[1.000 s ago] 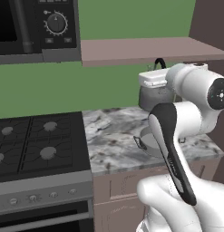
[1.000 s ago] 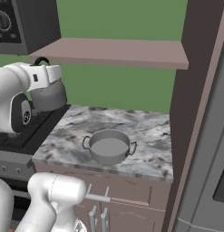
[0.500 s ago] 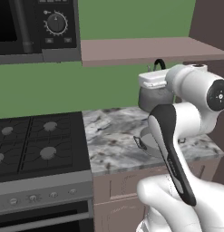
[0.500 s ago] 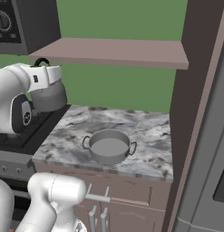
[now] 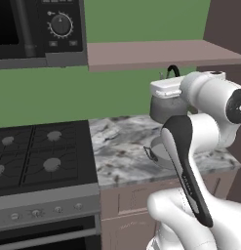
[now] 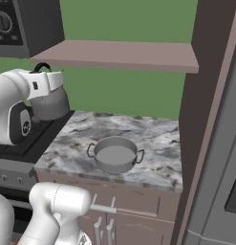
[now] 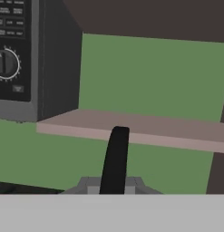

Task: Pick the kettle from the cabinet and place it on a stove burner. Then pick the pot from the counter and place it on another stove burner. Finally, turn both burners on.

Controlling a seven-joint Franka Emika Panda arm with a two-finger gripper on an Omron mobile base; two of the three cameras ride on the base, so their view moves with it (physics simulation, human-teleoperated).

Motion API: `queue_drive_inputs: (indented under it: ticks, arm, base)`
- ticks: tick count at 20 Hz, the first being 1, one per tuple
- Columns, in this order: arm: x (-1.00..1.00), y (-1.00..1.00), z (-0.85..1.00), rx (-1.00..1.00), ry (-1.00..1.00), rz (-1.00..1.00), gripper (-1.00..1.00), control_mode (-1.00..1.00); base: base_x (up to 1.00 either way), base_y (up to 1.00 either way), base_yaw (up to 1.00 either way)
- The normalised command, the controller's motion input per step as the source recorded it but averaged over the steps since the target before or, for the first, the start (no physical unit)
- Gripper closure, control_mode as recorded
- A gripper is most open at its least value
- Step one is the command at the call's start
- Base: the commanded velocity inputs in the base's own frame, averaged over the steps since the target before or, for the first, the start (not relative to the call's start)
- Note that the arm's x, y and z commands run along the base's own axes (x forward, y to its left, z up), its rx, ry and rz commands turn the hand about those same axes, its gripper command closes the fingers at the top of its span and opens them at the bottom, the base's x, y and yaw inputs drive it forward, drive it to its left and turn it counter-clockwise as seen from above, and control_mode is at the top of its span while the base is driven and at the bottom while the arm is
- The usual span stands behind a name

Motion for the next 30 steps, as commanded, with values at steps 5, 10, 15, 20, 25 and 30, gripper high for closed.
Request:
queue_drive_inputs:
  ticks: [5,10,15,20,25,30]
  arm:
    - [0.00,0.00,0.00,0.00,0.00,0.00,1.00,1.00]
    - [0.00,0.00,0.00,0.00,0.00,0.00,1.00,1.00]
    - [0.00,0.00,0.00,0.00,0.00,0.00,1.00,1.00]
    - [0.00,0.00,0.00,0.00,0.00,0.00,1.00,1.00]
    - [0.00,0.00,0.00,0.00,0.00,0.00,1.00,1.00]
    - [0.00,0.00,0.00,0.00,0.00,0.00,1.00,1.00]
  base:
    - [-0.15,0.35,-0.02]
    - [-0.18,0.47,-0.05]
    - [-0.18,0.54,-0.08]
    - [-0.10,0.54,-0.09]
    - [-0.08,0.50,-0.08]
    - [-0.03,0.46,-0.08]
